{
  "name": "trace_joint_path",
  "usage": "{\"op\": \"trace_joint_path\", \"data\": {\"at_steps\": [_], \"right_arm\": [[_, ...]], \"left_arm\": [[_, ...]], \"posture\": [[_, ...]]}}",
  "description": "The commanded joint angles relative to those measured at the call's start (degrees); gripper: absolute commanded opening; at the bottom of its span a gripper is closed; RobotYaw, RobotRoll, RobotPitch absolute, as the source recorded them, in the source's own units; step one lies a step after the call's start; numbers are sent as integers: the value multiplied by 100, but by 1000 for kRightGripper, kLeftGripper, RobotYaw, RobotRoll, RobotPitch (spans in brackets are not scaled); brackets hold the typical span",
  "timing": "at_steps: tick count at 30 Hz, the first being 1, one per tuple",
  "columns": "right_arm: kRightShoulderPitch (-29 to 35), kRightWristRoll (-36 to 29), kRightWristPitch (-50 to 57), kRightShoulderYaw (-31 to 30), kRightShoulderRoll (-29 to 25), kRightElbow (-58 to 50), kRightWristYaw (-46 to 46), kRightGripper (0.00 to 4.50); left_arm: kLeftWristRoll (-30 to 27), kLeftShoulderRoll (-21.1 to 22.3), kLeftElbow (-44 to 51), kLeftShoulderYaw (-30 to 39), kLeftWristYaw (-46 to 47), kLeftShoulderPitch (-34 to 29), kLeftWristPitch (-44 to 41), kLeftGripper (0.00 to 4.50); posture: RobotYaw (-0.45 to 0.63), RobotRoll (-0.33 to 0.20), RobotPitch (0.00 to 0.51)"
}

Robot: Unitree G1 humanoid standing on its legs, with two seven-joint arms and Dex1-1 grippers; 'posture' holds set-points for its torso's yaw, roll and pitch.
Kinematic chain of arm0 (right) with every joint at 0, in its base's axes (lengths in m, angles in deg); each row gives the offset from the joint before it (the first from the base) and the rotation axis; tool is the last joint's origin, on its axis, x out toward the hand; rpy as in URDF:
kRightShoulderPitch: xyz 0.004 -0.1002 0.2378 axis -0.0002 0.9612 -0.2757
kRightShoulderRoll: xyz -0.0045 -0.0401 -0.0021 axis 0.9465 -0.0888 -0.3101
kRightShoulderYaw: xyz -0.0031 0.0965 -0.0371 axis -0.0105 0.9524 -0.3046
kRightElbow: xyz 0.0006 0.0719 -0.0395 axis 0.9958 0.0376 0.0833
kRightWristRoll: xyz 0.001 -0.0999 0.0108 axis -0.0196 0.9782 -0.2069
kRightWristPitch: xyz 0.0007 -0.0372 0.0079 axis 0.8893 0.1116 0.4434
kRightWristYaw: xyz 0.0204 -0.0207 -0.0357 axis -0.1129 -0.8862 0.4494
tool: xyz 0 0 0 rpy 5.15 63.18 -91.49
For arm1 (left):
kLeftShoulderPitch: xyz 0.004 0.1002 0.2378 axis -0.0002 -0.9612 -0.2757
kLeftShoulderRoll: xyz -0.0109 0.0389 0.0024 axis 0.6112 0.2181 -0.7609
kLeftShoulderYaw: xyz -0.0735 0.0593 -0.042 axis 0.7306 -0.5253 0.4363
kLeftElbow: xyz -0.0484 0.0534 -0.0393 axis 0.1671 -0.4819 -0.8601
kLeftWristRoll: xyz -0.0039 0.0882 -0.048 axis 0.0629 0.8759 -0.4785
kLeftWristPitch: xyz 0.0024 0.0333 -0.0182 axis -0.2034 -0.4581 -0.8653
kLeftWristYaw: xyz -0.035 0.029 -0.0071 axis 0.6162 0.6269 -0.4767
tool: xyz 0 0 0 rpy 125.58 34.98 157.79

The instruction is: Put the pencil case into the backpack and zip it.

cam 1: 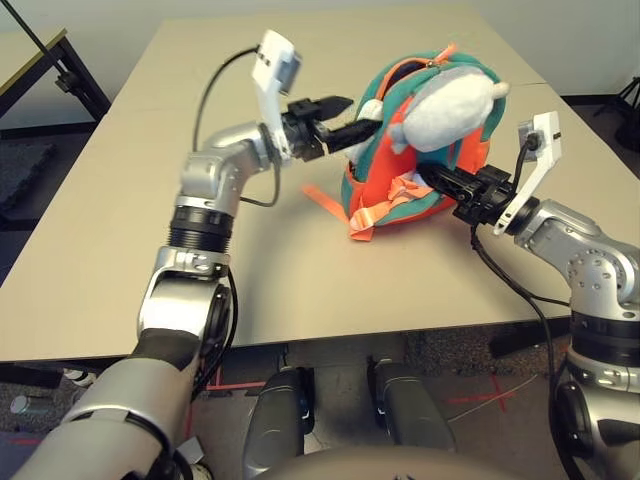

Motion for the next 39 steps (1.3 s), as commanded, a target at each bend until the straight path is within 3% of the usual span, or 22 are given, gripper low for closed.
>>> {"op": "trace_joint_path", "data": {"at_steps": [1,6,9,19,26,35,39], "right_arm": [[-62,-53,-107,-74,25,-67,170,466],[-76,-12,-151,-116,30,-1,195,466],[-84,18,-170,-121,21,31,211,466],[-68,75,-171,-107,28,33,210,466],[-58,80,-173,-90,34,15,187,466],[-144,150,-210,-109,77,69,184,466],[-152,164,-200,-113,109,39,162,466]], "left_arm": [[-195,219,437,116,98,-247,-362,4500],[-300,337,755,186,242,-480,-587,4500],[-360,346,827,210,335,-562,-699,3946],[-394,352,941,105,392,-654,-813,75],[-125,117,375,-157,364,-535,-443,0],[736,-1049,-1931,-659,451,208,1164,0],[907,-1316,-2270,-763,406,233,1389,0]], "posture": [[-184,0,105],[-178,0,100],[-178,0,99],[-185,0,99],[-187,0,98],[-197,0,101],[-209,0,104]]}}
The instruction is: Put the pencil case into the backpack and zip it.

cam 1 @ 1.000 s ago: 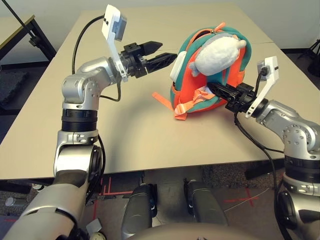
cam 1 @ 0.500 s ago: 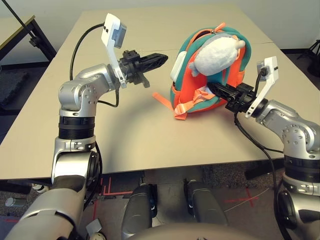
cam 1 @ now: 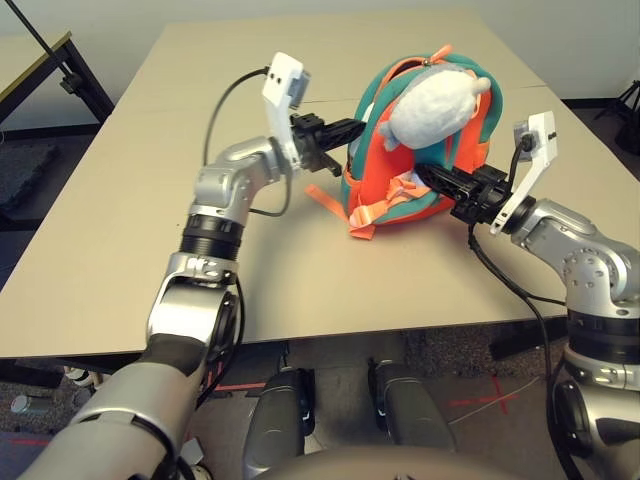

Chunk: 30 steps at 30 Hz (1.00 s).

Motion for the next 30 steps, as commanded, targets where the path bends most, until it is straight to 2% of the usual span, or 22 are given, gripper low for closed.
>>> {"op": "trace_joint_path", "data": {"at_steps": [1,10,12,15,18,23,30], "right_arm": [[-67,-77,-40,-104,87,-92,68,466],[14,-71,-36,-104,128,-166,30,466],[0,-58,-47,-122,133,-133,49,466],[-20,-42,-64,-149,143,-89,78,466],[-46,-21,-86,-185,157,-36,110,466],[-81,11,-109,-207,178,23,140,466],[-70,45,-114,-215,193,15,151,466]], "left_arm": [[187,-139,-138,-212,-117,-73,-7,0],[-446,405,1224,447,-157,-376,-816,0],[-771,742,1724,687,-235,-423,-1250,395],[-1002,1082,2205,745,-299,-477,-1645,1321],[-1096,1343,2671,651,-346,-526,-1917,2533],[-1322,1379,3257,532,-459,-494,-2062,4497],[-1220,1062,3202,168,-464,-209,-1780,4500]], "posture": [[-213,0,105],[-212,0,106],[-204,0,106],[-192,0,105],[-185,0,105],[-186,0,103],[-186,0,103]]}}
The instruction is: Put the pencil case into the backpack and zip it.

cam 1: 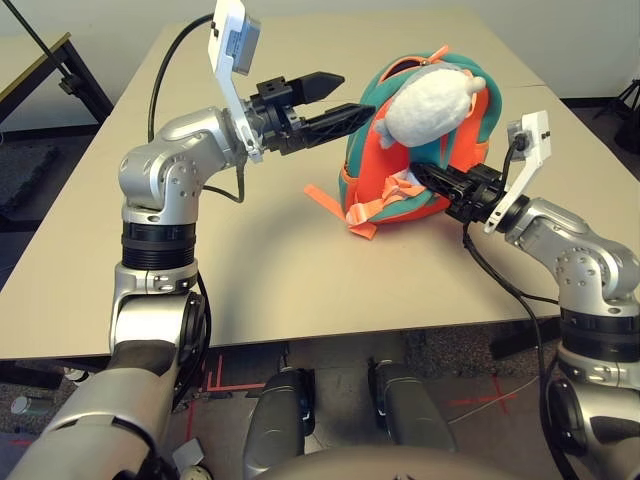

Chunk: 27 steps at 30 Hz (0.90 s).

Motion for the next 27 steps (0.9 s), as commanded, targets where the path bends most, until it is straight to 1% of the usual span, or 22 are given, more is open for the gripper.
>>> {"op": "trace_joint_path", "data": {"at_steps": [1,3,7,11,16,20,23,27], "right_arm": [[-53,-55,-78,-110,61,2,142,466],[-52,-45,-88,-111,63,7,143,466],[-43,-36,-112,-109,64,1,130,466],[-36,-29,-125,-101,60,-4,123,466],[-44,-12,-141,-100,70,5,125,466],[-56,0,-144,-101,76,11,129,466],[-64,7,-146,-103,82,16,128,466],[-64,11,-151,-109,98,17,127,466]], "left_arm": [[200,-118,-93,-337,-62,194,282,4500],[372,-181,-230,-525,-92,251,471,4500],[532,-300,-460,-753,-174,333,710,4500],[877,-387,-784,-996,-172,396,1042,4500],[1154,-562,-1134,-1058,-45,448,1374,4500],[1194,-635,-1235,-1012,-18,466,1449,4500],[1195,-659,-1240,-1000,-21,450,1460,3884],[1199,-667,-1208,-1013,-27,408,1446,2357]], "posture": [[-199,0,95],[-199,0,95],[-210,0,89],[-214,0,85],[-214,0,82],[-213,0,82],[-211,0,82],[-211,0,82]]}}
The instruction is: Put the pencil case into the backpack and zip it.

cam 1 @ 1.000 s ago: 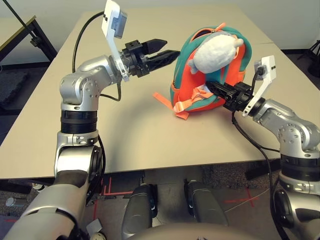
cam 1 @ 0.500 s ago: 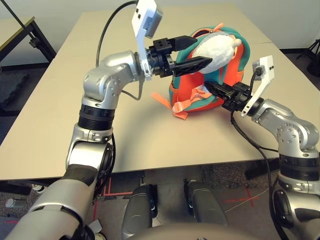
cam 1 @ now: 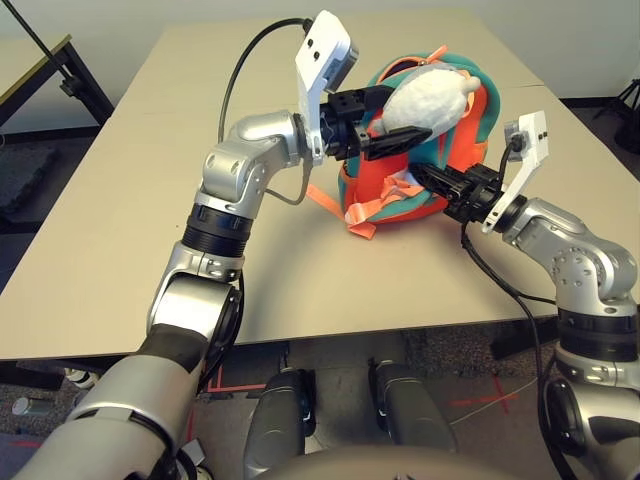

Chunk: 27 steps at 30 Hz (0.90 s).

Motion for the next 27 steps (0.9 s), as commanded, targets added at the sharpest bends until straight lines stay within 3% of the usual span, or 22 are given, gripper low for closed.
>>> {"op": "trace_joint_path", "data": {"at_steps": [1,4,7,16,27], "right_arm": [[-60,-68,-74,-76,60,5,118,466],[-51,-58,-83,-83,74,6,115,466],[-33,-51,-91,-93,95,-2,109,466],[-4,-25,-103,-103,158,-10,95,466],[25,-10,-107,-127,194,10,101,466]], "left_arm": [[94,-24,-19,-27,23,0,11,1996],[80,-40,-3,-28,18,-4,-4,802],[54,-56,17,-17,16,2,-28,90],[-244,82,233,321,25,158,-425,59],[-614,1286,493,1184,74,24,-1263,57]], "posture": [[-211,0,82],[-211,0,82],[-213,0,84],[-209,0,87],[-194,0,99]]}}
